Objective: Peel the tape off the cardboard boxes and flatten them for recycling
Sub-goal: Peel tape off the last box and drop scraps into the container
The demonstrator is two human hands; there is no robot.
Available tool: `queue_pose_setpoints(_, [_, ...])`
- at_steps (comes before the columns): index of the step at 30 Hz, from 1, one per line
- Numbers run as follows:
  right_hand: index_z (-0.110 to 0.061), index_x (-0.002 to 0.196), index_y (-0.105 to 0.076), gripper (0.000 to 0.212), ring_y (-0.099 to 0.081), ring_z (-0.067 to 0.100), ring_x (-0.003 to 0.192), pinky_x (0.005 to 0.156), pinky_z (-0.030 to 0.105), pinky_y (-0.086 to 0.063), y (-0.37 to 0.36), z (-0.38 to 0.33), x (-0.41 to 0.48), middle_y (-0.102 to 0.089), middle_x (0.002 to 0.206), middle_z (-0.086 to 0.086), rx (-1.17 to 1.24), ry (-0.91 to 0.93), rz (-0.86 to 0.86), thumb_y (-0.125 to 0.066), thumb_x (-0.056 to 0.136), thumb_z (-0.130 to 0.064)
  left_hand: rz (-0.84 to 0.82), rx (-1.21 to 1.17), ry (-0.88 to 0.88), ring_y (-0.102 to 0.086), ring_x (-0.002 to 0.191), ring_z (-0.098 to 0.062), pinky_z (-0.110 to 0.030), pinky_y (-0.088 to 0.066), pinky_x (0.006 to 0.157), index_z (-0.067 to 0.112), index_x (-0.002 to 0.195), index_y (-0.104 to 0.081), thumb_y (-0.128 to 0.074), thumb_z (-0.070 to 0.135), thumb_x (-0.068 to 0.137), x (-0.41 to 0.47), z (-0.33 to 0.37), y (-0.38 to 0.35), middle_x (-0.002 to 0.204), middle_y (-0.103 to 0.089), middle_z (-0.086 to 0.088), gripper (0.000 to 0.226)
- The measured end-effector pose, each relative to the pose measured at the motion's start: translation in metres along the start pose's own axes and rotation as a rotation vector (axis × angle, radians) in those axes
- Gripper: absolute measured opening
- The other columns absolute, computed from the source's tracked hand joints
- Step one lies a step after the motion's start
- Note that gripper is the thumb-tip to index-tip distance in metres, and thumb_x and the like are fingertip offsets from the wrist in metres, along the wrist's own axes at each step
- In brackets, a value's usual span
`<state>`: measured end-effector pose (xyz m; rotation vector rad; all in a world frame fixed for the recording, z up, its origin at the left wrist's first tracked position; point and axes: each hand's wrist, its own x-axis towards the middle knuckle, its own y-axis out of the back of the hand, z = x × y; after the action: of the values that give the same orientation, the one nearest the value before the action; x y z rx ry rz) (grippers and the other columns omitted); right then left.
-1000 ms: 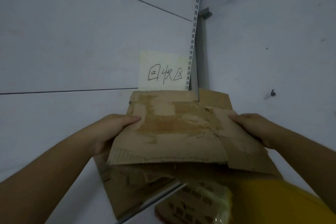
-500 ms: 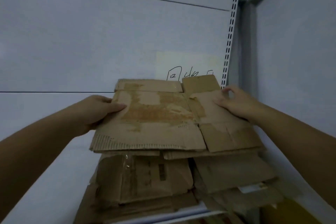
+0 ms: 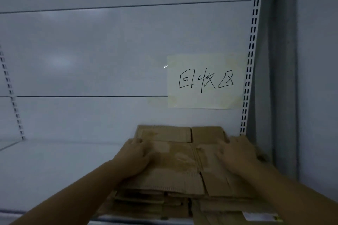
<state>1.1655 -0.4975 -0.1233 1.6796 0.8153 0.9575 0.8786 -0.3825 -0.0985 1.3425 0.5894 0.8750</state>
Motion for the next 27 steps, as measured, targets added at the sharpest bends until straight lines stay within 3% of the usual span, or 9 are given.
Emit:
queue_pose_setpoints(3, [-0.027,0.144,-0.033,0.042,-0.043,0.02,0.127,0.105,0.032,-0.036,-0.011,-0.001,0.002,-0.039,0.145,0.003,0.182,0.186,-0.098,-0.032,0.102,-0.025,-0.073,0.078,-0.068,-0.026,0.139,-0.022,-0.037,-0.017,0.115,0.021,0.141,-0.036,-0.027,0.06,0.095,0.007,0.003,-0.013,0.151,-0.032,-0.002,0.062])
queue_pose_setpoints(5, [-0.035,0.14,-0.037,0.041,-0.035,0.018,0.134,0.109,0.036,-0.032,-0.019,0.001,0.002,-0.039,0.145,-0.005,0.23,0.218,-0.177,-0.033,0.1,-0.041,-0.151,0.088,-0.052,-0.009,0.146,-0.021,-0.038,-0.007,0.118,0.021,0.151,-0.019,-0.02,0.063,0.094,0.011,0.0,-0.023,0.159,-0.014,-0.002,0.07])
queue_pose_setpoints(7, [-0.039,0.146,-0.025,0.056,-0.016,0.015,0.144,0.116,0.038,-0.02,-0.025,0.004,-0.002,-0.022,0.154,-0.008,0.184,0.177,-0.222,-0.024,0.094,-0.06,-0.171,0.05,-0.039,0.0,0.147,-0.021,-0.04,-0.004,0.119,0.022,0.152,-0.01,-0.014,0.07,0.088,0.015,-0.004,-0.031,0.16,-0.005,-0.001,0.081])
queue_pose_setpoints(9, [-0.038,0.148,-0.019,0.065,-0.007,0.012,0.145,0.116,0.034,-0.012,-0.026,0.002,-0.007,-0.011,0.158,-0.008,0.17,0.158,-0.207,-0.021,0.089,-0.066,-0.165,0.037,-0.035,0.003,0.147,-0.021,-0.041,-0.004,0.119,0.022,0.152,-0.008,-0.014,0.071,0.088,0.017,-0.005,-0.033,0.16,-0.002,-0.001,0.081])
queue_pose_setpoints(16, [-0.043,0.145,-0.02,0.091,-0.008,0.011,0.145,0.116,0.037,-0.012,-0.024,-0.002,-0.01,-0.012,0.158,-0.008,0.18,0.13,-0.204,-0.009,0.067,-0.089,-0.118,-0.016,-0.039,0.006,0.147,-0.02,-0.041,-0.001,0.119,0.025,0.152,-0.007,-0.019,0.065,0.093,0.015,-0.009,-0.04,0.16,0.002,0.0,0.072])
queue_pose_setpoints(22, [-0.042,0.145,-0.025,0.08,-0.019,0.013,0.142,0.116,0.038,-0.018,-0.027,-0.002,-0.007,-0.02,0.156,-0.009,-0.024,0.104,-0.141,-0.001,0.078,-0.079,-0.109,-0.043,-0.067,0.006,0.147,-0.02,-0.042,0.001,0.118,0.025,0.152,-0.008,-0.018,0.066,0.092,0.018,-0.013,-0.045,0.16,0.001,0.0,0.073])
queue_pose_setpoints(24, [-0.042,0.137,-0.041,0.074,-0.036,0.013,0.132,0.107,0.038,-0.032,-0.026,-0.006,-0.007,-0.039,0.145,-0.007,-0.194,0.156,-0.042,-0.002,0.083,-0.073,-0.086,-0.041,-0.066,0.006,0.147,-0.021,-0.041,0.001,0.118,0.024,0.152,-0.009,-0.019,0.066,0.092,0.018,-0.014,-0.045,0.16,0.0,-0.001,0.073])
queue_pose_setpoints(26, [-0.035,0.105,-0.068,0.063,-0.056,0.013,0.096,0.078,0.032,-0.044,-0.026,-0.01,-0.005,-0.062,0.106,-0.003,-0.329,0.284,0.167,-0.011,0.091,-0.06,-0.088,-0.032,-0.065,0.005,0.147,-0.021,-0.041,0.001,0.118,0.024,0.152,-0.009,-0.019,0.066,0.093,0.017,-0.014,-0.043,0.16,-0.001,-0.001,0.073])
queue_pose_setpoints(27, [-0.031,0.085,-0.072,0.061,-0.057,0.011,0.075,0.063,0.029,-0.043,-0.026,-0.013,-0.005,-0.062,0.083,-0.005,-0.348,0.328,0.255,-0.017,0.092,-0.054,-0.086,-0.029,-0.065,0.004,0.147,-0.021,-0.042,0.001,0.118,0.024,0.152,-0.009,-0.018,0.065,0.093,0.017,-0.015,-0.043,0.16,-0.001,-0.002,0.073])
